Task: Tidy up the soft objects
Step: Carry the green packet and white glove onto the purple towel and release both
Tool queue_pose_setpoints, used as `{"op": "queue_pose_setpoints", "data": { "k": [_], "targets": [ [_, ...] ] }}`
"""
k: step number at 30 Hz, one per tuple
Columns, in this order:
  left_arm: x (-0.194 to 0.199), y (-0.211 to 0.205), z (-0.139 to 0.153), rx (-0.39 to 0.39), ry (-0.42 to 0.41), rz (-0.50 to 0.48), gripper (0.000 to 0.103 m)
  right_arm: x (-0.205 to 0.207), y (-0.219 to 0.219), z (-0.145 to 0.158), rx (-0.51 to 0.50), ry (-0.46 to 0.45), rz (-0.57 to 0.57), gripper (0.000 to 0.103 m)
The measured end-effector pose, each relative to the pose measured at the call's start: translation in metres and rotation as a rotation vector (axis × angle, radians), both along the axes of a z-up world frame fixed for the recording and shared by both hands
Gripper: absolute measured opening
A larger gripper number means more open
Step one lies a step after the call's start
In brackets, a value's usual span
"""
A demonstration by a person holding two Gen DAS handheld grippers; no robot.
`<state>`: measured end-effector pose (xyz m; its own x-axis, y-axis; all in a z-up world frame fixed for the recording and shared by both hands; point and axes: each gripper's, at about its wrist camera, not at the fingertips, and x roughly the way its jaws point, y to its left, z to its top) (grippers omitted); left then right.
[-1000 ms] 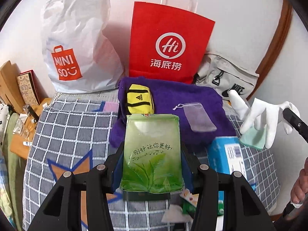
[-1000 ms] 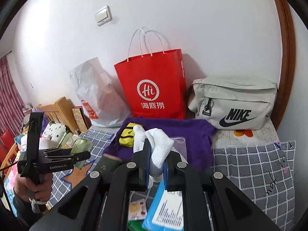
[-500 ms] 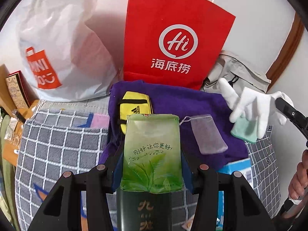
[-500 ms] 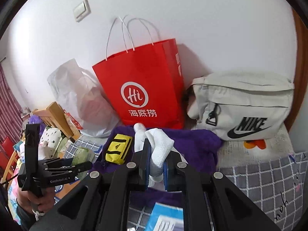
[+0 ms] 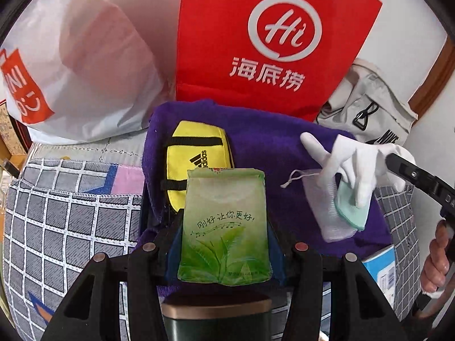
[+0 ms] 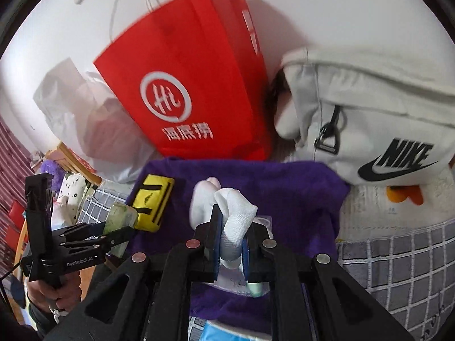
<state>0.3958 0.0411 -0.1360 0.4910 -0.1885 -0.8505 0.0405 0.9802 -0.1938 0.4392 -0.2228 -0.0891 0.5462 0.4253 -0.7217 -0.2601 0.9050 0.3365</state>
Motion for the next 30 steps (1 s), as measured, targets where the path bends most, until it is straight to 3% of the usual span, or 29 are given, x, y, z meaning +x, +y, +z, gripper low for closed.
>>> {"op": "queue_pose_setpoints", "data": {
  "k": [15,17,19,21,30],
  "targets": [
    [0.011,-0.002,-0.018,0.032,0.030,-0.034,0.053,0.028,0.004,-0.054,-0.059,0.121,-0.001,0.016],
    [0.011,0.000,-0.021,0.023,0.047,-0.038,0.055,0.027,0.005,-0.053,-0.062,0.116,0.007,0.022],
    [0.012,0.000,-0.024,0.014,0.060,-0.035,0.061,0.026,0.005,-0.051,-0.075,0.101,0.009,0.043],
    [0.010,0.000,-0.023,0.009,0.058,-0.033,0.065,0.022,0.003,-0.045,-0.093,0.074,-0.001,0.054],
    [-0.011,0.009,0.001,0.031,0.013,-0.017,0.066,0.000,-0.004,-0.021,-0.117,0.023,-0.017,0.062]
  ]
}}
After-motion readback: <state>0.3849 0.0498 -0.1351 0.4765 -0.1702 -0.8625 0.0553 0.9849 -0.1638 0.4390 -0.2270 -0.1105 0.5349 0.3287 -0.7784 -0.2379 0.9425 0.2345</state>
